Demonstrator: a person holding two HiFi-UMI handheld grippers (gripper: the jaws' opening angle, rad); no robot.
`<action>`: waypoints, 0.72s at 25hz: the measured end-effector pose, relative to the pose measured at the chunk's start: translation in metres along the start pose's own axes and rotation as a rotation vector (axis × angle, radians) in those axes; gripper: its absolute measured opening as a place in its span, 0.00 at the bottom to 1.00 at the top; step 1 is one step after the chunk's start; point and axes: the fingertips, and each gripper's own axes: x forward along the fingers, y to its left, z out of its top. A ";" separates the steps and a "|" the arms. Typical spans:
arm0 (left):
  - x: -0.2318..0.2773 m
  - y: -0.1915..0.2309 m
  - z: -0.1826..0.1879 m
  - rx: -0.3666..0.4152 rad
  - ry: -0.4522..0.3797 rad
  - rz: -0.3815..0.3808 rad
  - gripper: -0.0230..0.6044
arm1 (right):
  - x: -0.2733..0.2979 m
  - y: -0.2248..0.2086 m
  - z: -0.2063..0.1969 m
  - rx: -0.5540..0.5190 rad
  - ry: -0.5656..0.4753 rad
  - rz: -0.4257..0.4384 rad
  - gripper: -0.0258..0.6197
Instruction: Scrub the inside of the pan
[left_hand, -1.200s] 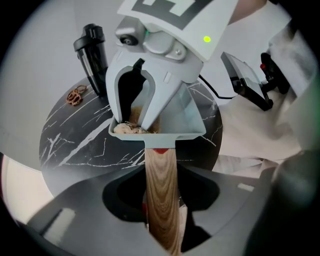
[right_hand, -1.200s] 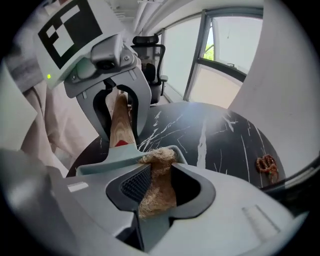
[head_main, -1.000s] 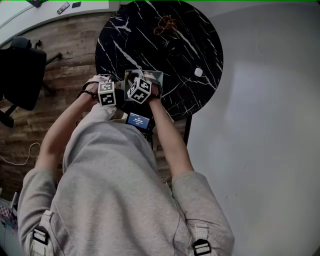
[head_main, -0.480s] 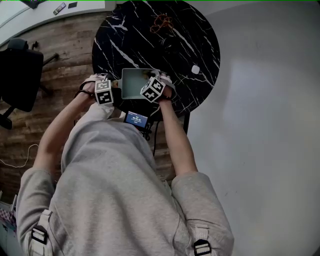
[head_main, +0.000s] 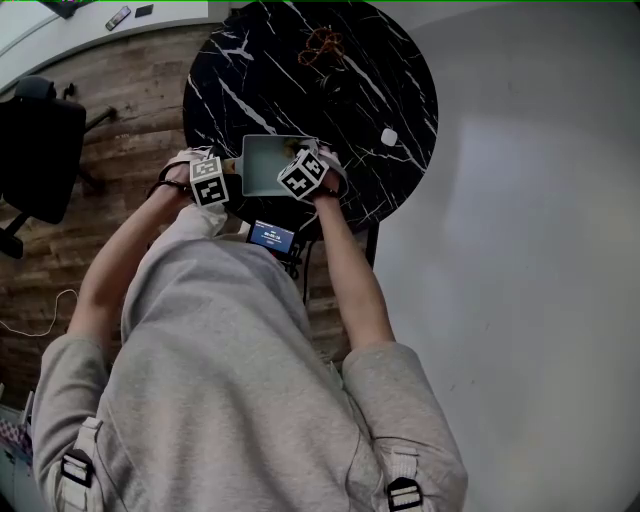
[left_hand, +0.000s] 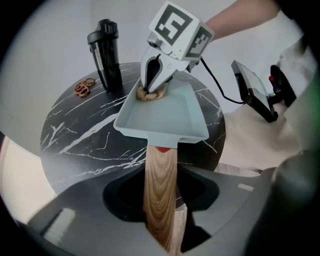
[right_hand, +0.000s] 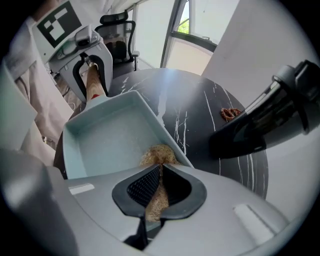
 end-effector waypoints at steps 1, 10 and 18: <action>0.000 0.000 0.000 0.003 0.002 -0.001 0.31 | -0.002 0.000 0.001 0.014 -0.011 0.007 0.10; 0.001 0.000 0.000 0.009 0.003 -0.002 0.31 | 0.001 0.011 -0.004 -0.061 0.040 0.037 0.11; 0.001 -0.001 0.001 0.013 0.014 0.002 0.31 | -0.002 0.044 0.020 -0.027 -0.014 0.140 0.09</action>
